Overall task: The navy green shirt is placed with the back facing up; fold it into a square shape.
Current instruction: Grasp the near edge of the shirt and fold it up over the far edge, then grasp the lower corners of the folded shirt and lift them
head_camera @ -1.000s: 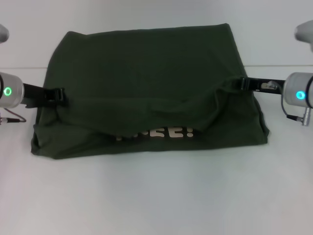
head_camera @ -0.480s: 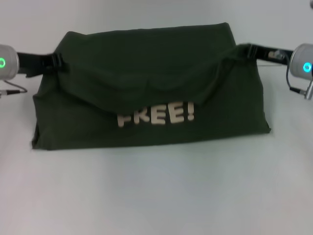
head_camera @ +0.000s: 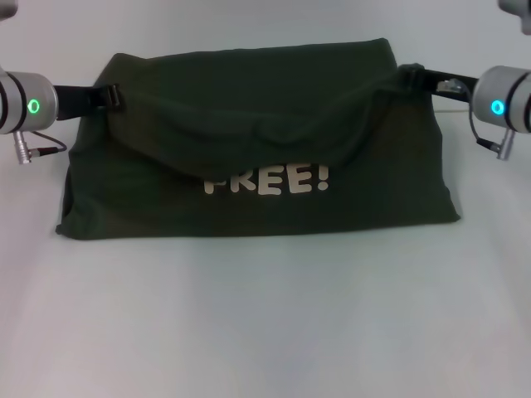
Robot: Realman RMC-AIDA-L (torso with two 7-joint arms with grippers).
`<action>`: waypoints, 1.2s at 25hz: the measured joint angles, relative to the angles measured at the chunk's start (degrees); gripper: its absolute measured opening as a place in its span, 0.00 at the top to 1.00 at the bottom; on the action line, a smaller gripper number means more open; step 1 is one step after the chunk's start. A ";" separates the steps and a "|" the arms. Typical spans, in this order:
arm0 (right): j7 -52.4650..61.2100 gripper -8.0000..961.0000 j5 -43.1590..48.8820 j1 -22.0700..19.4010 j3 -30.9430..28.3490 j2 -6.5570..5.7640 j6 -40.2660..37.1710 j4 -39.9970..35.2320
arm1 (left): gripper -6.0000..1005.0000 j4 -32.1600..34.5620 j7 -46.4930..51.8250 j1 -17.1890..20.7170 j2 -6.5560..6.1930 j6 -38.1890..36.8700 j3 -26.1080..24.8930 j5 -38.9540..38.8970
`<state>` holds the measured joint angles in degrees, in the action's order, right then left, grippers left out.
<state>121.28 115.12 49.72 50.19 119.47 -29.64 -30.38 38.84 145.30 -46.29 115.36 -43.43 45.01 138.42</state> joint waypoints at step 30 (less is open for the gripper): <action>10.79 0.63 0.47 -7.90 -1.40 -4.73 -22.56 -14.47 | 0.68 23.76 1.84 12.95 5.62 -18.28 -1.31 -5.01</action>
<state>132.07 115.59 41.82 48.79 114.74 -52.20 -44.85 62.60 147.14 -33.34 120.99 -61.71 43.70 133.42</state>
